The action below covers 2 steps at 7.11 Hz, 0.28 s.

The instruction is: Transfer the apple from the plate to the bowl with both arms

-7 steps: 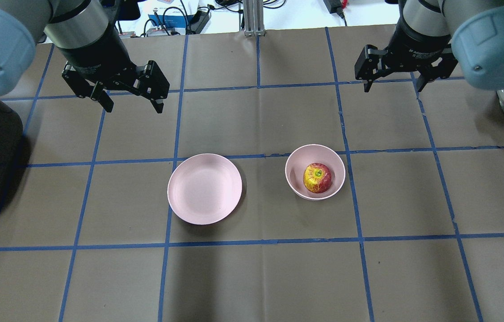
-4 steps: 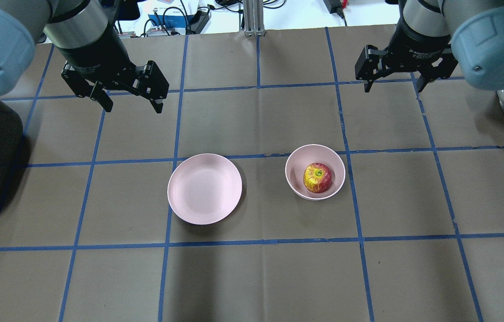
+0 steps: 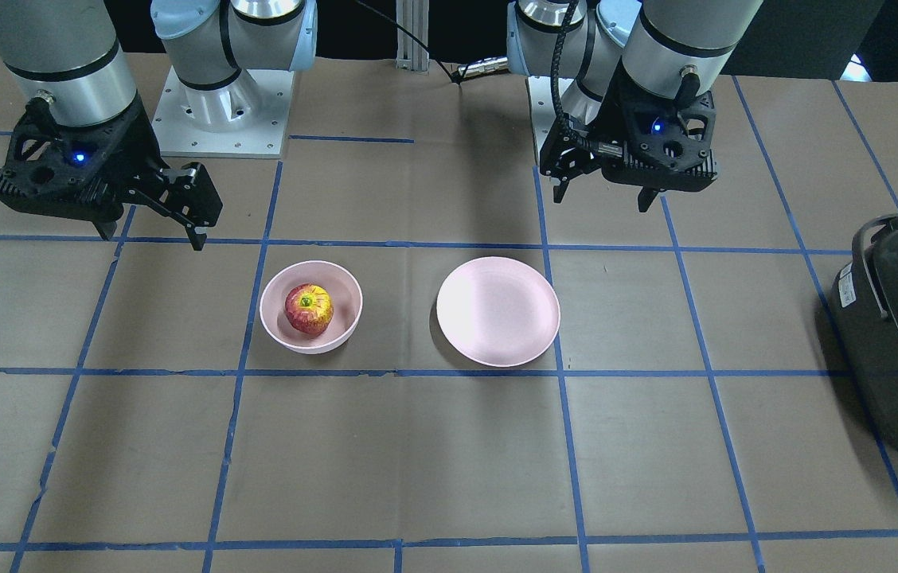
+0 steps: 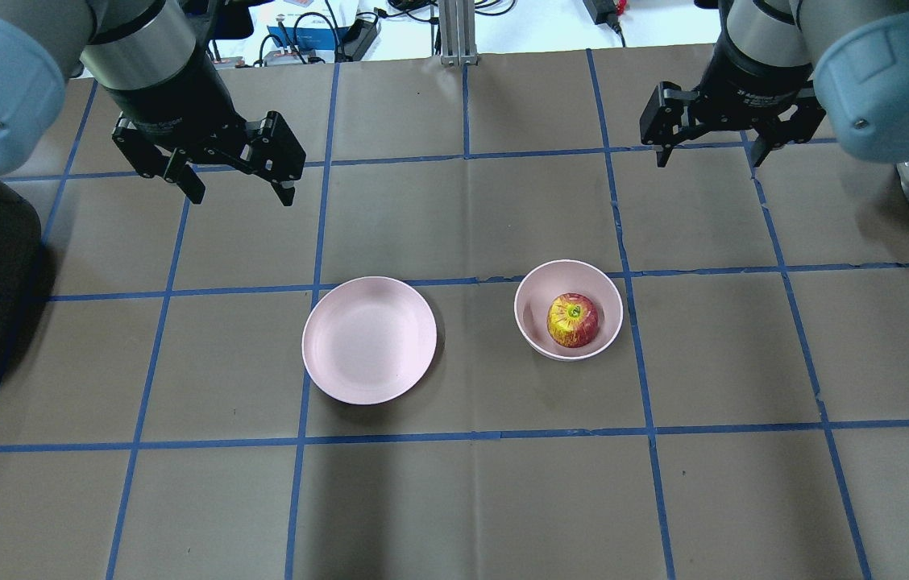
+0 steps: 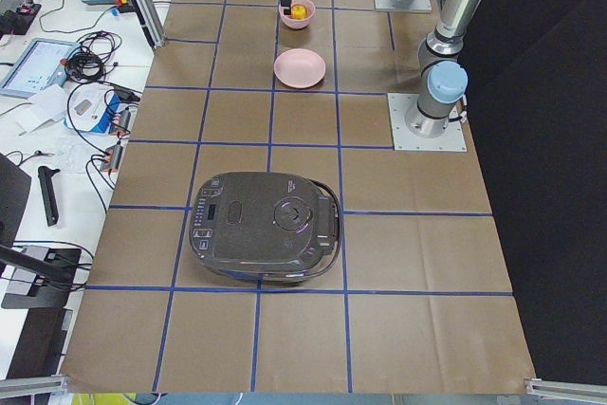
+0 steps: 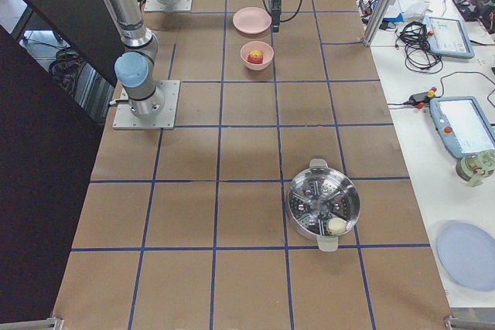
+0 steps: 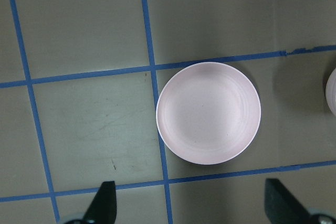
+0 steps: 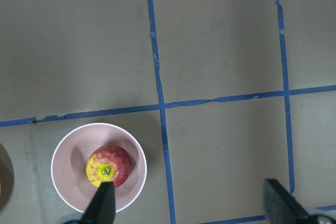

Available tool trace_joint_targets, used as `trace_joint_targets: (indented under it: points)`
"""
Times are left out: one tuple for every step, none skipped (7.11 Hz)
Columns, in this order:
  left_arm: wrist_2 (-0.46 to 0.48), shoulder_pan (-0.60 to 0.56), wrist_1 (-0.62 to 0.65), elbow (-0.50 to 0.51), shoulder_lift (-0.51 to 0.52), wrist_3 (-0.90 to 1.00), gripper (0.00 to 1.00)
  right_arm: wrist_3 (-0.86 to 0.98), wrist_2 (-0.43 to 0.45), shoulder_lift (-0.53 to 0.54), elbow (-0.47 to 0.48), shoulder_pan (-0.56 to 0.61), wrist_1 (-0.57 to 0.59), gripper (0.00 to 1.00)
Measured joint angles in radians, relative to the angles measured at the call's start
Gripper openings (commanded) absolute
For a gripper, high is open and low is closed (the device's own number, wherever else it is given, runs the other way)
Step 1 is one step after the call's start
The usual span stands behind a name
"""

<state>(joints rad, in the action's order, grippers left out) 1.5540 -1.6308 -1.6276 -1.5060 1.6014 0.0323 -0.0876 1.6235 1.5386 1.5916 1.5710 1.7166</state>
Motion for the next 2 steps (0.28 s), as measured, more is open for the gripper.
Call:
trace_joint_targets:
  points:
    - [0.000,-0.001,0.000,0.001,0.000,0.000,1.00,0.000,-0.005,0.001,-0.002,0.001,0.000,1.00]
    - [0.000,-0.001,0.000,0.001,0.000,0.000,1.00,-0.001,-0.008,0.002,-0.005,0.001,-0.001,1.00]
